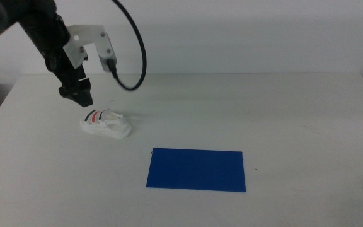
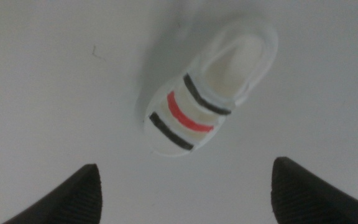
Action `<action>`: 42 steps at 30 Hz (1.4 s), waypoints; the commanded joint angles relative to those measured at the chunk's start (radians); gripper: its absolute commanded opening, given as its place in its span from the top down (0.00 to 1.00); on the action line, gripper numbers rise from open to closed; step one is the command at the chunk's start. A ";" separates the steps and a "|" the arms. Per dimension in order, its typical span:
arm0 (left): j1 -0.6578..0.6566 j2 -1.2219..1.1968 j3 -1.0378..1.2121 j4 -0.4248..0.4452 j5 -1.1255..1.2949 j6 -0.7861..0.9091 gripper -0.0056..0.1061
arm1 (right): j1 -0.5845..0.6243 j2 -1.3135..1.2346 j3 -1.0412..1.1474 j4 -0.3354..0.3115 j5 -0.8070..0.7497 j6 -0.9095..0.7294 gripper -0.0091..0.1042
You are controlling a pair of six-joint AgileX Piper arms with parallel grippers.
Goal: Use one arm to grab the shoe from the table and place it on the mat.
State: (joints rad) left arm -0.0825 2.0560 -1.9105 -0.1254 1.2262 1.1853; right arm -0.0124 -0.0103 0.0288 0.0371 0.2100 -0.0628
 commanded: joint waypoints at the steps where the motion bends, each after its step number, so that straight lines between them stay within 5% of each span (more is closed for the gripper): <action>1: -0.019 -0.060 -0.029 0.034 0.082 0.054 0.11 | 0.001 -0.026 0.005 -0.009 -0.076 -0.008 0.35; 13: -0.044 -0.060 -0.029 0.085 0.082 0.234 0.11 | 0.001 -0.026 0.005 -0.009 -0.076 -0.008 0.35; 18: -0.044 -0.042 -0.030 -0.012 0.082 0.499 0.11 | 0.001 -0.026 0.005 -0.009 -0.076 -0.008 0.35; 42: -0.043 0.166 -0.031 -0.073 0.036 0.487 0.11 | 0.001 -0.026 0.005 -0.009 -0.076 -0.008 0.35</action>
State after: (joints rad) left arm -0.1228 2.2790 -1.9125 -0.1690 1.2153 1.6834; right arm -0.0124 -0.0103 0.0288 0.0371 0.2100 -0.0628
